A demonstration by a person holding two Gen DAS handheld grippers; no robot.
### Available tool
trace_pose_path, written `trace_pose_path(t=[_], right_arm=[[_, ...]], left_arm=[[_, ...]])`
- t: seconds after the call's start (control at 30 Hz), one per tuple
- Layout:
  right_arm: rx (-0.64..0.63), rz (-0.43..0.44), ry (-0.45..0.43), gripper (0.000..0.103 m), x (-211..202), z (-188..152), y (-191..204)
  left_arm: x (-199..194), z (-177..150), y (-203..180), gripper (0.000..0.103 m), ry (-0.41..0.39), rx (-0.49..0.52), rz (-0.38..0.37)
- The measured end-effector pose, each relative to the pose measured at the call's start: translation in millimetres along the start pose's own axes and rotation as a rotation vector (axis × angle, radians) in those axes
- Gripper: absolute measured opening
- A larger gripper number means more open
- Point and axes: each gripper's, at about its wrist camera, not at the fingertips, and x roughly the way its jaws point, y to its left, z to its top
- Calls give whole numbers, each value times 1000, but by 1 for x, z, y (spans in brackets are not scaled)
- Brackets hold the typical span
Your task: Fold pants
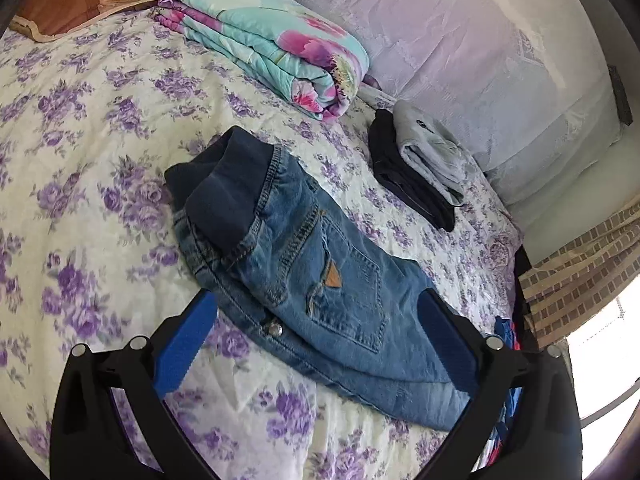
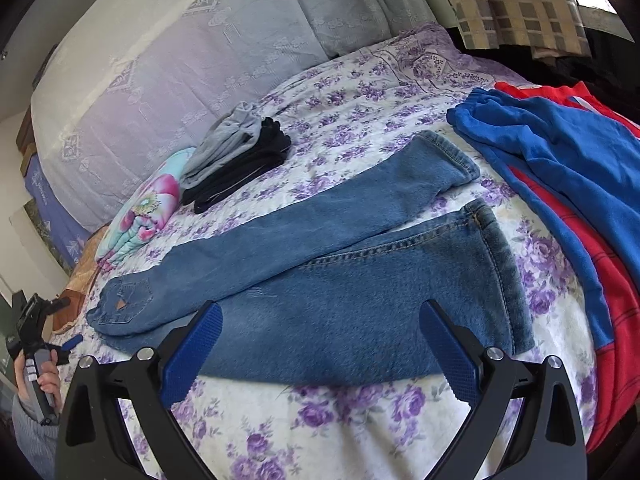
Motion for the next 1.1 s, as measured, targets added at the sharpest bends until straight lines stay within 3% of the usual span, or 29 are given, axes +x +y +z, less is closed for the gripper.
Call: trace_pose_path(t=[0.07, 0.17, 0.33, 0.4, 0.5, 0.57, 0.6, 0.63, 0.67, 0.77, 0.83, 0.93, 1.03, 1.1], right_arm=[[5, -10, -12, 99, 1, 6, -3], [35, -12, -18, 99, 6, 17, -12], [126, 24, 22, 99, 24, 31, -34], [192, 66, 60, 99, 35, 36, -45], [255, 95, 99, 99, 47, 42, -58], [282, 111, 111, 99, 53, 47, -64], [292, 117, 115, 99, 55, 50, -65], [302, 123, 118, 99, 58, 54, -67], [313, 131, 117, 99, 60, 61, -69], [319, 130, 96, 99, 59, 75, -68], [288, 118, 93, 99, 59, 77, -64], [266, 72, 125, 99, 71, 76, -63], [296, 80, 130, 99, 74, 75, -70], [293, 75, 126, 99, 75, 79, -71]], left_arm=[[11, 10, 2, 97, 17, -22, 3], [26, 16, 4, 82, 46, -40, 42], [26, 24, -1, 26, 18, 15, 75], [23, 24, 3, 18, 4, 6, 61], [23, 20, 10, 18, 13, 0, 39], [25, 14, 18, 37, 26, -35, 19], [29, 11, 21, 61, 42, -57, 19], [34, 9, 24, 62, 50, -71, 6], [38, 8, 23, 62, 52, -67, 17], [44, 18, 11, 27, 30, -23, 49], [43, 27, 1, 18, 18, -7, 40], [31, 35, -13, 15, -15, 25, 11], [19, 48, -23, 15, -19, -6, -60], [24, 64, -35, 15, -18, -5, -61]])
